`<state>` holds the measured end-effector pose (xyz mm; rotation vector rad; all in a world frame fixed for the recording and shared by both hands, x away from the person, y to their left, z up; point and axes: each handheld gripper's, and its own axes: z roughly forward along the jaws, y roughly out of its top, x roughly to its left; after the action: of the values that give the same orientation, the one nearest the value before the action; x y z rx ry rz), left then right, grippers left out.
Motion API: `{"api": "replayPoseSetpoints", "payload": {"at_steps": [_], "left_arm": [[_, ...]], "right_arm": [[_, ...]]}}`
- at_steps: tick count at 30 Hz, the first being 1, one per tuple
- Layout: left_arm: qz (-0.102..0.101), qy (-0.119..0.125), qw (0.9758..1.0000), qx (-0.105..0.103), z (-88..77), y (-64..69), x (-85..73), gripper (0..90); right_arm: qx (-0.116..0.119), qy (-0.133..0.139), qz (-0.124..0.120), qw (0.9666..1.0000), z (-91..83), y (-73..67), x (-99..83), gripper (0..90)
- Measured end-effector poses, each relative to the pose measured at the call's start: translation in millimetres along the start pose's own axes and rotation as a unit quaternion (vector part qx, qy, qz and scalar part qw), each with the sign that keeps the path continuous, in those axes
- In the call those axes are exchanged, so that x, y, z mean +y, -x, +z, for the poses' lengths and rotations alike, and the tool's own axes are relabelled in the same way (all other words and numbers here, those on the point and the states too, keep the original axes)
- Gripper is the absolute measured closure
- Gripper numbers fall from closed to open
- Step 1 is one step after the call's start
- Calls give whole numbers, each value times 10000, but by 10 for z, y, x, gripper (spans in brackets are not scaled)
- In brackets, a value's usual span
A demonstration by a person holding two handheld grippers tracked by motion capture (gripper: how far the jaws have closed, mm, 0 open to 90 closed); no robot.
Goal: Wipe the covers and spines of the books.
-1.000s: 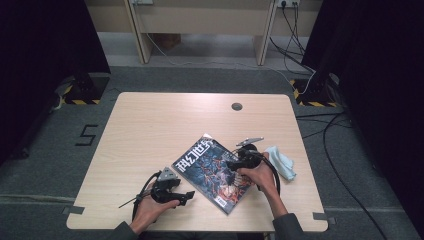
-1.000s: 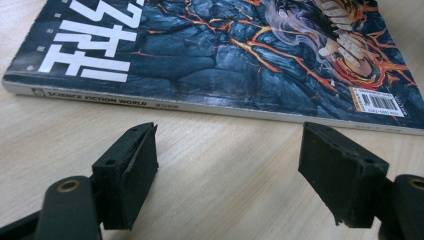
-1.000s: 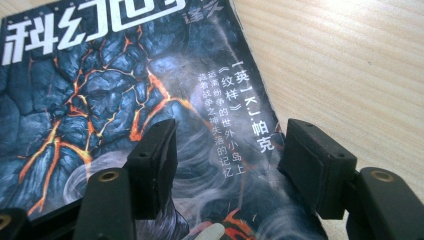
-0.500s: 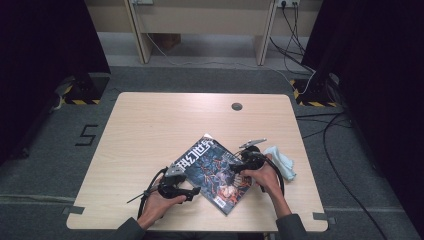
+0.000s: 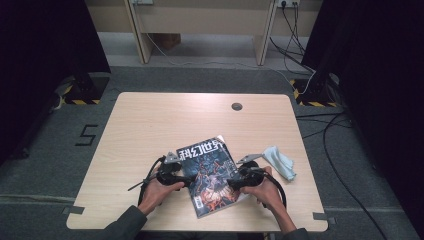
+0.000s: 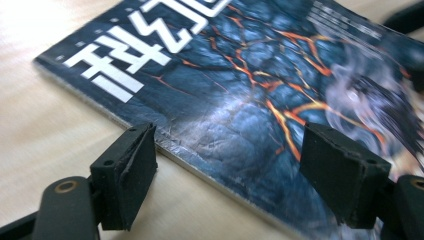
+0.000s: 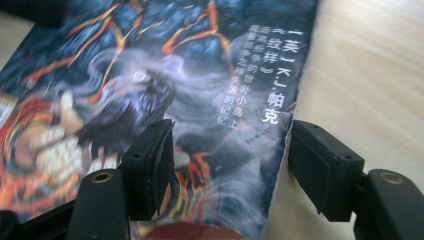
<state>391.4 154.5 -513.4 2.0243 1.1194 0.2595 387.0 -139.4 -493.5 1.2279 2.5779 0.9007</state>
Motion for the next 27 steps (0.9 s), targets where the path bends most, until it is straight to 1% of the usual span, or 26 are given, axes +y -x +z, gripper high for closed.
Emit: {"api": "replayPoseSetpoints", "payload": {"at_steps": [1,2,3,6,7,8,10,11,12,13,15,16,17,20,23,25,27], "left_arm": [[62,-15,10000,32,17,-7,17,218],[108,-20,9999,66,35,-12,33,218],[128,-11,9999,97,65,-22,60,216],[151,1,9998,86,81,-29,73,218],[158,6,9998,83,77,-29,71,224],[165,-2,9999,52,66,-25,63,224],[175,-16,9998,26,8,14,13,227],[185,10,9998,-16,-58,65,-40,226],[185,10,9998,-16,-58,65,-40,225],[205,-30,9998,-67,-118,116,-90,225],[263,-18,9996,-118,-186,172,-146,226],[279,-15,9995,-151,-214,203,-174,226],[331,-25,9993,-198,-244,245,-208,236],[388,-48,9989,-241,-235,275,-224,253],[442,-125,9987,-206,-179,288,-230,256],[458,-130,9987,-199,-179,284,-224,273],[497,-150,9985,-175,-173,279,-215,270]], "right_arm": [[-7,-12,-98,10000,-12,-50,-24,343],[-7,-12,-98,10000,-12,-50,-24,343],[3,-18,-160,9999,-23,-87,-47,332],[27,-19,-188,9998,-39,-113,-73,333],[-15,6,-237,9997,-59,-123,-84,352],[-15,6,-237,9997,-59,-123,-84,352],[-99,69,-262,9996,-90,-145,-89,339],[-48,93,-282,9995,-112,-168,-105,327],[-48,93,-282,9995,-112,-168,-105,327],[-17,74,-334,9994,-116,-174,-117,325],[-19,32,-320,9995,-105,-199,-162,308],[-32,36,-339,9994,-101,-204,-175,307],[-45,68,-303,9995,-107,-221,-195,302],[-74,74,-362,9993,-111,-237,-204,303],[-134,56,-398,9991,-102,-247,-209,301],[-142,85,-395,9991,-96,-249,-214,301],[-136,94,-384,9991,-92,-250,-215,301]]}}
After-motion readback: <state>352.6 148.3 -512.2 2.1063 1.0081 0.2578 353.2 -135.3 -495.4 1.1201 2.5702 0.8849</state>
